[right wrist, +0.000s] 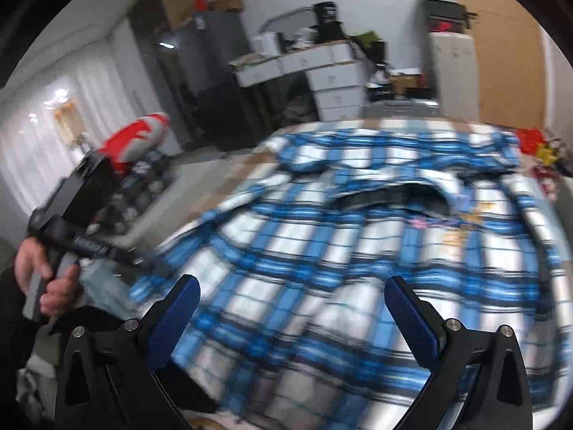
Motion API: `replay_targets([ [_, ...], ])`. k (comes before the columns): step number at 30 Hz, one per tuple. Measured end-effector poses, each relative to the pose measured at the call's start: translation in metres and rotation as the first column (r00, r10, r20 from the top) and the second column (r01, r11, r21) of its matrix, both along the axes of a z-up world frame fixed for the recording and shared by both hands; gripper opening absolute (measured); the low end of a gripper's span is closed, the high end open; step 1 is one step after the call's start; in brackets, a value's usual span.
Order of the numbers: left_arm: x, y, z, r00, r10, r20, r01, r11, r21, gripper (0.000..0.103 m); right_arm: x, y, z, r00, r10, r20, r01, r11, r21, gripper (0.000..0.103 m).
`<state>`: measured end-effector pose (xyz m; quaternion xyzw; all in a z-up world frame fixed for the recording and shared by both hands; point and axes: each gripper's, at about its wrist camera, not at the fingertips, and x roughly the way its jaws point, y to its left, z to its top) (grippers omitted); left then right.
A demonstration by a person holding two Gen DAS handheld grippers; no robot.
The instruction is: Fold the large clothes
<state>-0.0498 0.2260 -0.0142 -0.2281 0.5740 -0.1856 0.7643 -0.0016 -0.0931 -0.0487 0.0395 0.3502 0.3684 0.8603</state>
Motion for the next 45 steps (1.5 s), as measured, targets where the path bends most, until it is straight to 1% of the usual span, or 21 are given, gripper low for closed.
replay_targets([
  [3, 0.002, 0.001, 0.008, 1.000, 0.013, 0.013, -0.013, 0.999, -0.053, 0.000, -0.017, 0.032, -0.005, 0.996, 0.091, 0.000, -0.091, 0.995, 0.032, 0.103],
  [6, 0.006, 0.003, 0.009, 1.000, 0.014, 0.014, -0.013, 0.997, -0.080, 0.000, -0.037, 0.068, -0.010, 0.984, 0.172, 0.050, -0.170, 0.985, -0.042, 0.103],
  [9, 0.009, 0.010, 0.006, 1.000, 0.026, -0.009, -0.027, 0.989, -0.143, 0.000, -0.052, 0.096, -0.017, 0.973, 0.199, 0.116, -0.182, 0.973, -0.142, 0.103],
  [13, 0.008, 0.016, 0.007, 1.000, 0.030, -0.005, -0.031, 0.977, -0.211, 0.000, -0.048, 0.112, -0.027, 0.974, 0.182, 0.137, -0.152, 0.966, -0.208, 0.102],
  [14, 0.005, 0.020, 0.010, 0.999, 0.033, 0.000, -0.032, 0.977, -0.212, 0.000, -0.044, 0.112, -0.029, 0.979, 0.154, 0.136, -0.123, 0.970, -0.210, 0.092],
  [15, 0.004, 0.023, 0.010, 0.999, 0.040, 0.007, -0.038, 0.978, -0.205, 0.000, -0.038, 0.110, -0.030, 0.984, 0.141, 0.112, -0.117, 0.973, -0.197, 0.073],
  [16, 0.003, 0.027, 0.008, 0.999, 0.049, 0.005, -0.047, 0.980, -0.196, 0.000, -0.033, 0.108, -0.031, 0.987, 0.137, 0.081, -0.121, 0.976, -0.182, 0.061],
  [17, 0.003, 0.030, 0.005, 0.998, 0.057, 0.001, -0.055, 0.979, -0.196, 0.000, -0.029, 0.103, -0.031, 0.990, 0.136, 0.046, -0.128, 0.980, -0.155, 0.041],
  [18, 0.003, 0.033, 0.001, 0.999, 0.052, -0.006, -0.052, 0.977, -0.205, 0.000, -0.026, 0.099, -0.031, 0.991, 0.130, 0.030, -0.125, 0.983, -0.135, 0.030],
  [21, 0.002, 0.033, -0.012, 0.998, 0.028, -0.058, -0.039, 0.979, -0.200, 0.000, -0.025, 0.092, -0.027, 0.992, 0.125, 0.029, -0.121, 0.986, -0.111, 0.013],
  [22, 0.001, 0.033, -0.015, 0.998, 0.024, -0.064, -0.036, 0.980, -0.195, 0.000, -0.025, 0.092, -0.027, 0.992, 0.126, 0.026, -0.122, 0.987, -0.109, 0.012],
  [23, 0.001, 0.032, -0.017, 0.997, 0.019, -0.077, -0.033, 0.984, -0.176, 0.007, -0.024, 0.091, -0.026, 0.992, 0.128, 0.019, -0.126, 0.987, -0.100, 0.011],
  [25, -0.001, 0.030, -0.021, 0.994, 0.018, -0.105, -0.034, 0.987, -0.157, 0.036, -0.022, 0.090, -0.026, 0.992, 0.130, -0.002, -0.130, 0.988, -0.080, 0.008],
  [26, -0.003, 0.030, -0.024, 0.994, 0.024, -0.111, -0.043, 0.983, -0.176, 0.061, -0.022, 0.090, -0.027, 0.992, 0.129, -0.007, -0.129, 0.989, -0.076, 0.008],
  [27, -0.005, 0.032, -0.024, 0.993, 0.042, -0.111, -0.062, 0.981, -0.184, 0.071, -0.021, 0.090, -0.027, 0.991, 0.133, -0.013, -0.133, 0.988, -0.072, 0.008],
  [32, -0.004, 0.030, -0.030, 0.992, 0.047, -0.117, -0.073, 0.971, -0.226, 0.072, -0.025, 0.092, -0.025, 0.990, 0.143, -0.014, -0.144, 0.988, -0.055, 0.008],
  [34, 0.000, 0.026, -0.041, 0.986, 0.040, -0.163, -0.079, 0.967, -0.242, 0.073, -0.026, 0.093, -0.024, 0.989, 0.149, -0.007, -0.149, 0.987, -0.058, 0.008],
  [40, 0.007, 0.024, -0.066, 0.968, 0.049, -0.247, -0.141, 0.919, -0.369, 0.073, -0.029, 0.094, -0.023, 0.985, 0.170, -0.007, -0.170, 0.984, -0.055, 0.008],
  [43, 0.004, 0.023, -0.070, 0.968, 0.046, -0.246, -0.148, 0.898, -0.415, 0.071, -0.033, 0.094, -0.025, 0.982, 0.190, -0.023, -0.191, 0.980, -0.058, 0.008],
  [44, 0.002, 0.024, -0.068, 0.971, 0.051, -0.233, -0.145, 0.902, -0.408, 0.058, -0.035, 0.092, -0.027, 0.981, 0.191, -0.032, -0.193, 0.979, -0.067, 0.008],
  [45, 0.001, 0.023, -0.066, 0.974, 0.047, -0.223, -0.137, 0.904, -0.405, 0.035, -0.037, 0.091, -0.028, 0.981, 0.190, -0.040, -0.193, 0.978, -0.077, 0.008],
])
